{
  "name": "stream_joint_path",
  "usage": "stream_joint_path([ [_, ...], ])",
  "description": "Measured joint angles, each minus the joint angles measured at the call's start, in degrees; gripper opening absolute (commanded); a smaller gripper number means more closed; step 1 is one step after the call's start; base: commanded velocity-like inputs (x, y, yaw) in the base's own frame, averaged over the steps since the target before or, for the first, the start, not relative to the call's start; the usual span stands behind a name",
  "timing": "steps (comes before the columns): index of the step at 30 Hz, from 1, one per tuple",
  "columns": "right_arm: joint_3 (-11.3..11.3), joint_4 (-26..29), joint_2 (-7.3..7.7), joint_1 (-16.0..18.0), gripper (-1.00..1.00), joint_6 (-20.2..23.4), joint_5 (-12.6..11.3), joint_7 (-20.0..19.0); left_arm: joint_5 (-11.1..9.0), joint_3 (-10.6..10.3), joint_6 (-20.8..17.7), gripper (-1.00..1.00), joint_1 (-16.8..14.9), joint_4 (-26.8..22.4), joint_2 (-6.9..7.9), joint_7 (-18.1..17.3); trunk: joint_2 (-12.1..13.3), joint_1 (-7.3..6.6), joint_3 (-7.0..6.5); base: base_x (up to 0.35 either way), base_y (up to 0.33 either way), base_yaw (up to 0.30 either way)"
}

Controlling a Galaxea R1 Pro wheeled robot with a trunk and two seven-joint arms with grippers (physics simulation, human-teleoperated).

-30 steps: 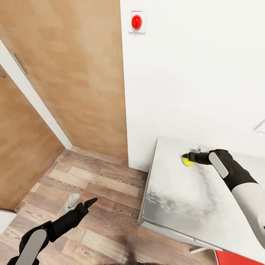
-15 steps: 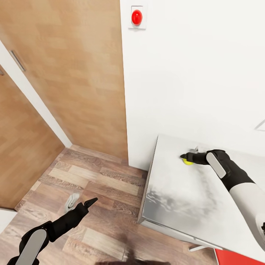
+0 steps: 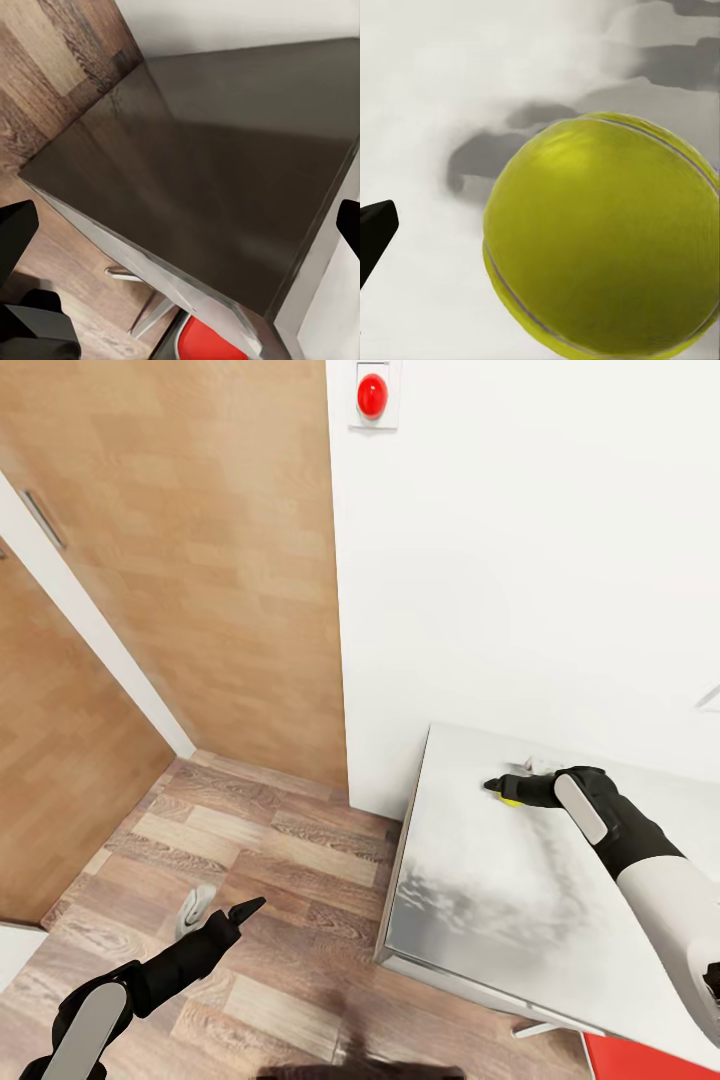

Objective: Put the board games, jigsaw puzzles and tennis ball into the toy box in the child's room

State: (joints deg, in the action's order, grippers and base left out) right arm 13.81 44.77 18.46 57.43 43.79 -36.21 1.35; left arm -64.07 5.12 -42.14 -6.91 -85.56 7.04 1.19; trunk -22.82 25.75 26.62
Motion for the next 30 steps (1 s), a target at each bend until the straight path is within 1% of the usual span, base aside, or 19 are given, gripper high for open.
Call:
stream_joint_path([
  [4, 0.0, 0.0, -0.06, 0.0, 1.0, 0.0, 0.0, 0.0, 0.0, 0.0, 0.0, 1.0, 0.0, 0.0, 0.0, 0.0, 0.0, 0.0, 0.07, 0.0, 0.0, 0.0],
  [5, 0.0, 0.0, -0.06, 0.0, -1.0, 0.0, 0.0, 0.0, 0.0, 0.0, 0.0, 1.0, 0.0, 0.0, 0.0, 0.0, 0.0, 0.0, 0.08, 0.0, 0.0, 0.0],
  [30, -0.4, 0.0, 0.25, 0.0, -1.0, -0.2, 0.4, 0.5, -0.1, 0.0, 0.0, 1.0, 0.0, 0.0, 0.0, 0.0, 0.0, 0.0, 0.13, 0.0, 0.0, 0.0],
])
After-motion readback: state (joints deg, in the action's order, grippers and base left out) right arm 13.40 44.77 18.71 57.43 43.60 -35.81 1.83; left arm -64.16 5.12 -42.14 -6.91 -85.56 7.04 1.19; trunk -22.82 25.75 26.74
